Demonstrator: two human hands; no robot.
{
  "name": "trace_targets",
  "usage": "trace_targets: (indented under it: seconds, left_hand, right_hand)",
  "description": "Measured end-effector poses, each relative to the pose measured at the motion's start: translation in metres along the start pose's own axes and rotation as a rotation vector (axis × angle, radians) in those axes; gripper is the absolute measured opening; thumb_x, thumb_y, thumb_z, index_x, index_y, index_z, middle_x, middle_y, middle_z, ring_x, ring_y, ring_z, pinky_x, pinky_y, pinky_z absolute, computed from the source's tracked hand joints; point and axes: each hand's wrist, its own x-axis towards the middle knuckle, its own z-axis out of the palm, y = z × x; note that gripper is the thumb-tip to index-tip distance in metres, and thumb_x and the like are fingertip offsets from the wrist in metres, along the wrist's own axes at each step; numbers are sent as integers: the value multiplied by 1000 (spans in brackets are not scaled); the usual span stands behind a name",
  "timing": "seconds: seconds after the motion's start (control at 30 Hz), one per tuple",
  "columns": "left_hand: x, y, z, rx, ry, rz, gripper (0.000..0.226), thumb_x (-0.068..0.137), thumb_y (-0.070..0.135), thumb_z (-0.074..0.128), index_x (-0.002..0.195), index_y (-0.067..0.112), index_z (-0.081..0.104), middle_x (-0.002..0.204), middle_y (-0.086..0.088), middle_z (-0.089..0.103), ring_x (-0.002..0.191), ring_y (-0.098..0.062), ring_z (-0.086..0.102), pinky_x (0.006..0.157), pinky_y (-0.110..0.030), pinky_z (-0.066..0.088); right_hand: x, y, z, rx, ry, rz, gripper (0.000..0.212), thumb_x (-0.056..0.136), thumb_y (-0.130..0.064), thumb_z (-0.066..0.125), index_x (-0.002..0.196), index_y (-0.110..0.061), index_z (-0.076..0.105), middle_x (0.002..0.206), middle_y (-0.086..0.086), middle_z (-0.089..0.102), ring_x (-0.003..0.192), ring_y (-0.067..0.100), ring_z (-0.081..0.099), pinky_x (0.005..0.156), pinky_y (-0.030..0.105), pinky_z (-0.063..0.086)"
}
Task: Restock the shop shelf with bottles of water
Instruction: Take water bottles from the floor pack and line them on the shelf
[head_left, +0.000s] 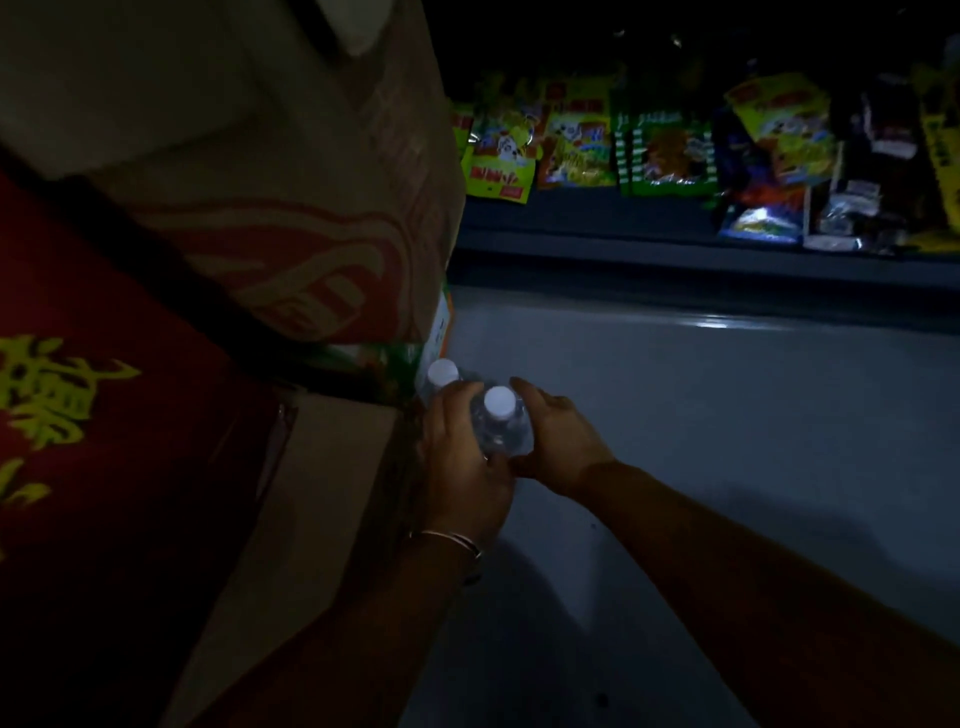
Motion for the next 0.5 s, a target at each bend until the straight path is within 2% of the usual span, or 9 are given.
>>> trace_targets:
  seconds: [0.07, 0.13, 0.27, 0.37, 0.43, 0.5]
  left_hand:
    - [0, -7, 4, 17, -19, -2, 44, 68, -3, 63, 110, 12, 55, 104, 11, 42, 98, 3, 40, 88, -29, 39]
    - [1, -9, 6, 20, -43, -33, 44, 70, -6, 65, 111, 7, 57, 105, 10, 43, 99, -1, 43, 88, -28, 39]
    - [3, -14, 4, 13, -82, -49, 49, 70, -6, 65, 115, 10, 55, 107, 14, 40, 103, -5, 44, 91, -26, 39]
    - [6, -19, 0, -11, -109, -76, 55, 70, -5, 64, 117, 19, 51, 105, 24, 36, 105, 2, 39, 95, -27, 39]
    - [10, -15, -5, -33, -110, -82, 57, 70, -3, 67, 117, 23, 49, 105, 29, 34, 106, 0, 41, 97, -32, 42]
    - [14, -8, -8, -21, -113, -49, 55, 69, 4, 69, 118, 18, 51, 107, 20, 39, 108, -7, 46, 97, -39, 44]
  right_hand:
    - [7, 4, 11, 64, 18, 33, 82, 67, -27, 81, 136, -19, 38, 133, 6, 52, 119, 33, 47, 94, 39, 44]
    - [15, 6, 18, 65, 38, 67, 69, 67, -27, 79, 126, -19, 46, 127, 5, 56, 115, 33, 52, 91, 39, 46]
    - [25, 5, 26, 91, 52, 146, 55, 74, -21, 74, 122, -11, 48, 122, 12, 60, 112, 33, 56, 87, 33, 45]
    - [25, 2, 26, 143, 78, 163, 54, 75, -20, 74, 122, -9, 51, 120, 13, 63, 111, 31, 58, 87, 31, 44]
    - [21, 1, 14, 170, 94, 153, 56, 71, -23, 78, 121, -10, 55, 117, 11, 65, 108, 30, 60, 85, 30, 45]
    - [13, 1, -5, 189, 85, 137, 58, 67, -23, 81, 118, -10, 58, 113, 10, 66, 105, 29, 61, 82, 29, 47]
